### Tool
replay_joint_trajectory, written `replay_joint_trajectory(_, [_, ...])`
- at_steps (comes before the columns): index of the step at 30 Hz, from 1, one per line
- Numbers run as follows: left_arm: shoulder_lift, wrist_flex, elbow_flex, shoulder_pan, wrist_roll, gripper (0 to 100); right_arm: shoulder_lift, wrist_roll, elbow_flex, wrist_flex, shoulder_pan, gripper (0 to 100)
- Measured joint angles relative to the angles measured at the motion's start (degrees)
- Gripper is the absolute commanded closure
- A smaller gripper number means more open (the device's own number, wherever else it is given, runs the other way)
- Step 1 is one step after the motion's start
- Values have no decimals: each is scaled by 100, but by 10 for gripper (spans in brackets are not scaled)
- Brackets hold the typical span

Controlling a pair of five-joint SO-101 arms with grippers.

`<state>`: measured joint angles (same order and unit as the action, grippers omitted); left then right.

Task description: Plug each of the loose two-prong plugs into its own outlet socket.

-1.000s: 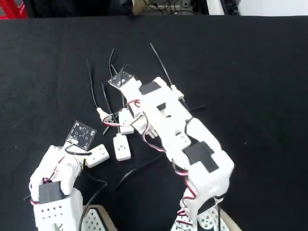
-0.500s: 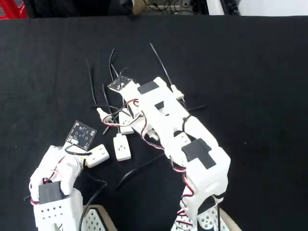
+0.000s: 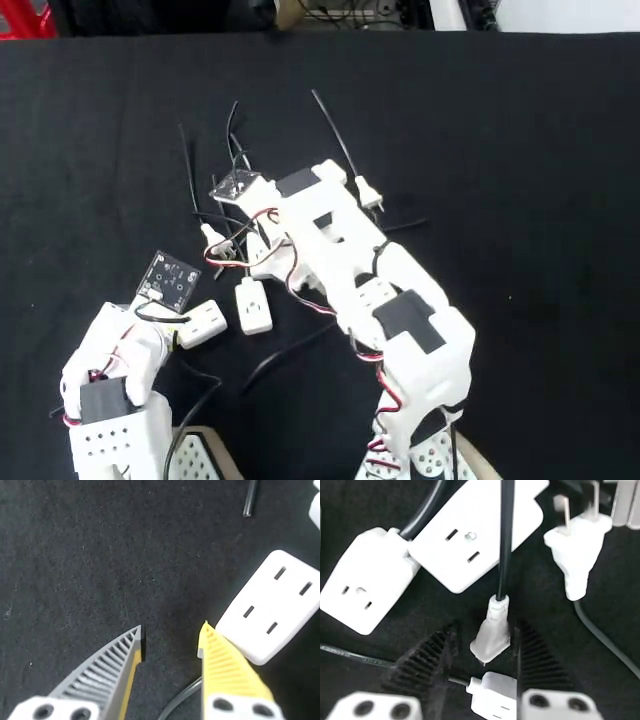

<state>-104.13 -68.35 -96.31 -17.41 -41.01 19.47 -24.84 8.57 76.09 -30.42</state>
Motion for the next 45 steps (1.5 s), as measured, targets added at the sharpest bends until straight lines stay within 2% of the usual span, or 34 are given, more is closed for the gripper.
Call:
replay_joint_trajectory(2, [0,0,0,0,0,812,35,-79,0,0,9,943])
replay_joint_trajectory(11, [0,0,0,0,0,812,1037,-114,-976,79,378,947])
replay_joint_trajectory(14, [0,0,0,0,0,812,1116,-114,-1266,290,484,988])
replay_joint_trajectory(20, [0,0,0,0,0,812,1152,-123,-1600,624,782,972])
replay_joint_trajectory(26, [0,0,0,0,0,812,1160,-123,-1626,967,782,853])
replay_joint_trajectory(39, [0,0,0,0,0,812,721,-123,-1776,1582,642,853])
replay_joint_trajectory(45, [0,0,0,0,0,812,615,9,-870,1029,633,853])
